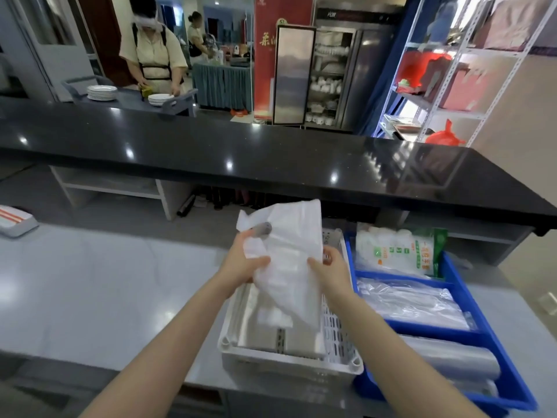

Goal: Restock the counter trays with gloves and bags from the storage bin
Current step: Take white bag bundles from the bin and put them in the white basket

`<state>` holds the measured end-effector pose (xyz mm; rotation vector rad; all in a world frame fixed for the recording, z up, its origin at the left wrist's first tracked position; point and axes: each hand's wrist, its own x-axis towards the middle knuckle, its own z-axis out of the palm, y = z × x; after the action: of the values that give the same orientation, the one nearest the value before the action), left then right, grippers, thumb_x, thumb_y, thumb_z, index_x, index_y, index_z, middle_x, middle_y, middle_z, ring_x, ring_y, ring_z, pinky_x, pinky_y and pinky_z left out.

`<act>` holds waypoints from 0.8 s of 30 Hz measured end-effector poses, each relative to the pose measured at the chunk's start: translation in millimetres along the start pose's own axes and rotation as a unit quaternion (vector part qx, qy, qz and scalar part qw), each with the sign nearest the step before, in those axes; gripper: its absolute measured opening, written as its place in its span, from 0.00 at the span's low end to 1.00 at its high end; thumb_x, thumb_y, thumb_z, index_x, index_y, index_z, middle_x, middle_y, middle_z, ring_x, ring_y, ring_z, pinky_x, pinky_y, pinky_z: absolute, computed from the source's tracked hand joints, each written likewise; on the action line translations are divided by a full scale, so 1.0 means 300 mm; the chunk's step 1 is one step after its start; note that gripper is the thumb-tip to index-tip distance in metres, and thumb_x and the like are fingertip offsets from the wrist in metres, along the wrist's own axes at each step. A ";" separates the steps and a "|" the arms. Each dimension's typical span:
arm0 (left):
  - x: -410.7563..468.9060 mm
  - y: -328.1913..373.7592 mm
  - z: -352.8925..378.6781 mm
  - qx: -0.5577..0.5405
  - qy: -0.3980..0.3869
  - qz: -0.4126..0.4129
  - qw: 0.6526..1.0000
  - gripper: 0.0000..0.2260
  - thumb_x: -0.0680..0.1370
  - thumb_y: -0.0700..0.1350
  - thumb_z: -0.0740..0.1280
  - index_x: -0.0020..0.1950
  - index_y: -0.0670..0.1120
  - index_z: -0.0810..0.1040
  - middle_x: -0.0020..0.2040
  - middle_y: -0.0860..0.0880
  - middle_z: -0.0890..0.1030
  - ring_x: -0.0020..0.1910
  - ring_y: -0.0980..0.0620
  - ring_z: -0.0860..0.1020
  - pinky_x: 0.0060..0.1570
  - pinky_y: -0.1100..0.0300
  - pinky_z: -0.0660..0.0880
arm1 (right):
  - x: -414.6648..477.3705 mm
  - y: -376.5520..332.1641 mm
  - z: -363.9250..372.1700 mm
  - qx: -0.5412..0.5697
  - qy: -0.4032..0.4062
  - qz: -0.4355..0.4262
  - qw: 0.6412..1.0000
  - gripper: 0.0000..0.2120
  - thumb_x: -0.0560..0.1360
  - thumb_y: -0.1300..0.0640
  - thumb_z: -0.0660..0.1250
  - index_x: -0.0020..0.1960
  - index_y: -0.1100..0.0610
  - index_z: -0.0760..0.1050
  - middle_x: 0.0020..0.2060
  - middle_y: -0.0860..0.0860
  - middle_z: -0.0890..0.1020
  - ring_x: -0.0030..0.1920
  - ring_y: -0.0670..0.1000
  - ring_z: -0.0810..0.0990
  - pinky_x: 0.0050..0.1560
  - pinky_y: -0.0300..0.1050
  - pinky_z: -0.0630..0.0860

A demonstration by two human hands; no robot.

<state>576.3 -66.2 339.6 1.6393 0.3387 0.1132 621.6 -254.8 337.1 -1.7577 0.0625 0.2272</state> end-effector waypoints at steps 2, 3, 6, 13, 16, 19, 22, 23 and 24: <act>-0.021 -0.076 0.019 0.165 -0.025 0.002 0.986 0.33 0.69 0.38 0.71 0.70 0.54 0.64 0.61 0.47 0.73 0.52 0.51 0.76 0.42 0.59 0.78 | -0.016 0.120 0.017 -0.116 -0.008 0.039 0.993 0.26 0.75 0.56 0.69 0.69 0.54 0.64 0.62 0.54 0.75 0.56 0.54 0.77 0.55 0.52 0.77; -0.031 -0.114 0.029 0.238 -0.040 0.006 0.970 0.35 0.68 0.39 0.71 0.72 0.52 0.62 0.63 0.46 0.72 0.55 0.49 0.75 0.47 0.59 0.76 | -0.022 0.164 0.018 -0.175 -0.013 0.041 0.984 0.31 0.74 0.54 0.70 0.72 0.54 0.61 0.64 0.55 0.73 0.60 0.56 0.75 0.60 0.53 0.74; -0.060 -0.183 0.061 0.352 -0.040 0.027 0.935 0.37 0.69 0.41 0.70 0.75 0.52 0.58 0.70 0.44 0.62 0.61 0.47 0.71 0.55 0.60 0.72 | -0.017 0.222 0.014 -0.289 -0.018 -0.013 0.957 0.35 0.73 0.52 0.70 0.75 0.53 0.58 0.72 0.54 0.64 0.69 0.55 0.67 0.66 0.49 0.67; -0.073 -0.270 0.122 0.525 -0.090 0.114 0.839 0.30 0.77 0.56 0.61 0.77 0.54 0.54 0.79 0.49 0.44 0.77 0.47 0.43 0.76 0.49 0.49 | 0.017 0.292 0.011 -0.486 -0.112 -0.099 0.861 0.31 0.78 0.45 0.60 0.77 0.45 0.52 0.78 0.48 0.49 0.77 0.52 0.50 0.75 0.51 0.52; -0.073 -0.318 0.139 0.529 -0.110 0.119 0.833 0.28 0.79 0.58 0.55 0.77 0.54 0.53 0.79 0.50 0.45 0.78 0.47 0.42 0.76 0.48 0.47 | 0.025 0.313 -0.013 -0.492 -0.112 -0.092 0.859 0.30 0.78 0.46 0.59 0.77 0.45 0.52 0.78 0.48 0.48 0.77 0.52 0.48 0.75 0.51 0.51; -0.056 -0.334 0.145 0.521 -0.108 0.129 0.837 0.27 0.80 0.59 0.54 0.77 0.55 0.52 0.79 0.51 0.44 0.77 0.48 0.40 0.75 0.48 0.44 | 0.050 0.294 -0.014 -0.485 -0.124 -0.083 0.862 0.30 0.78 0.49 0.60 0.77 0.46 0.52 0.78 0.48 0.47 0.77 0.52 0.50 0.74 0.49 0.53; -0.025 -0.326 0.157 0.517 -0.105 0.123 0.841 0.27 0.80 0.59 0.54 0.77 0.55 0.52 0.79 0.51 0.43 0.77 0.48 0.40 0.75 0.47 0.43 | 0.084 0.252 0.003 -0.478 -0.126 -0.077 0.866 0.31 0.78 0.54 0.61 0.77 0.49 0.52 0.78 0.50 0.47 0.77 0.53 0.52 0.75 0.50 0.55; -0.017 -0.320 0.162 0.521 -0.103 0.122 0.839 0.27 0.80 0.59 0.55 0.77 0.55 0.52 0.79 0.51 0.44 0.77 0.47 0.40 0.75 0.47 0.43 | 0.093 0.239 0.007 -0.481 -0.124 -0.079 0.864 0.31 0.78 0.55 0.61 0.77 0.50 0.53 0.78 0.51 0.48 0.77 0.54 0.52 0.75 0.50 0.55; -0.011 -0.315 0.167 0.524 -0.102 0.121 0.837 0.27 0.79 0.59 0.56 0.77 0.55 0.53 0.79 0.50 0.44 0.78 0.47 0.41 0.75 0.46 0.44 | 0.099 0.229 0.010 -0.486 -0.122 -0.081 0.862 0.31 0.77 0.55 0.61 0.77 0.51 0.53 0.78 0.52 0.49 0.77 0.55 0.52 0.75 0.51 0.55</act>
<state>572.5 -109.2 241.8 2.7620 -0.0097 -0.0843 638.7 -263.1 264.7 -2.7057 -0.4634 0.4000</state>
